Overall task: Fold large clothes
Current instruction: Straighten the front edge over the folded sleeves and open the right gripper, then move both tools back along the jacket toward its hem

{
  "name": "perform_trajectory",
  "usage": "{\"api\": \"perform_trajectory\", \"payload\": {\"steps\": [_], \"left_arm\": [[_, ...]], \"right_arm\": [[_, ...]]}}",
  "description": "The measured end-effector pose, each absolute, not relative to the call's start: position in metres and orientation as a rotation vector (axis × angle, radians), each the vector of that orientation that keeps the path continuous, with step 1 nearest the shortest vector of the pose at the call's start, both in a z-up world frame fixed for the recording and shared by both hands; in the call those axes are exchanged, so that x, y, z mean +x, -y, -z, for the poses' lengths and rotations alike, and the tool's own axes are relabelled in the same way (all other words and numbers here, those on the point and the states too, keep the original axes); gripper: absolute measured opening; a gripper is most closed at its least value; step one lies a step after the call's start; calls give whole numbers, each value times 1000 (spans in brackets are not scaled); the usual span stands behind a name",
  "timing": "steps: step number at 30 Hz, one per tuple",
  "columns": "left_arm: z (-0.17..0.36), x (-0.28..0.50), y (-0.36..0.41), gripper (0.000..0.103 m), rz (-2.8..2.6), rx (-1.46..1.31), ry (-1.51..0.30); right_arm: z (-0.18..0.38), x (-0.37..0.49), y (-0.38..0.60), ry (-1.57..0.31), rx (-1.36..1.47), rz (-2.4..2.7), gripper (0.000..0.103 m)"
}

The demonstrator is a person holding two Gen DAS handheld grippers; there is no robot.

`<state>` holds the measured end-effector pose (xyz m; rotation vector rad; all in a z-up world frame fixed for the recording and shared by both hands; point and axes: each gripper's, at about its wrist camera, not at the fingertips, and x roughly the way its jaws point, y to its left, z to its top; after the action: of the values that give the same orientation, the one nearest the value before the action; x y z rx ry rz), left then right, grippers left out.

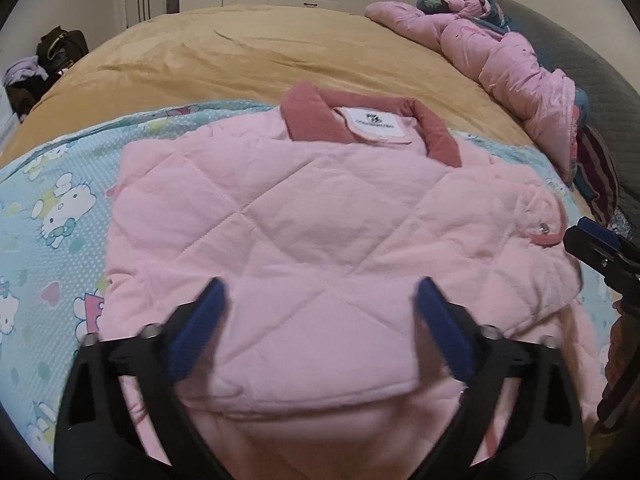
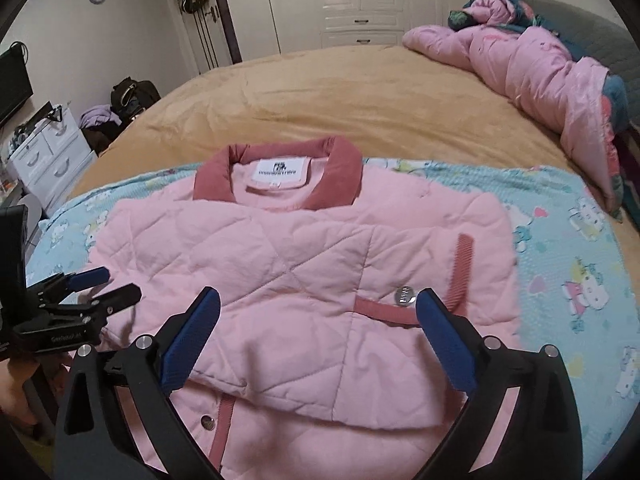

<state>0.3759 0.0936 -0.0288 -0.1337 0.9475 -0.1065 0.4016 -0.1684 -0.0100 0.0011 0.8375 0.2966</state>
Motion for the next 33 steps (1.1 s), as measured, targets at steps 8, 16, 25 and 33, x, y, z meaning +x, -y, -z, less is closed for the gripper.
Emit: {"api": "perform_trajectory", "payload": {"steps": [8,16,25,33], "left_arm": [[-2,363,-88,94,116,-140,-912],[-25,344,-84,94,118,-132,-877],[-47,323,-86,94,113,-135,-840],[-65,301,-83,94,116,-122,-808]], "right_arm": [[-13,382,174,-795,9,-294,99],[-32,363,177,-769,12,-284,99],[-55,337,175,-731,9,-296,99],[-75,311,173,-690,7,-313,99]]}}
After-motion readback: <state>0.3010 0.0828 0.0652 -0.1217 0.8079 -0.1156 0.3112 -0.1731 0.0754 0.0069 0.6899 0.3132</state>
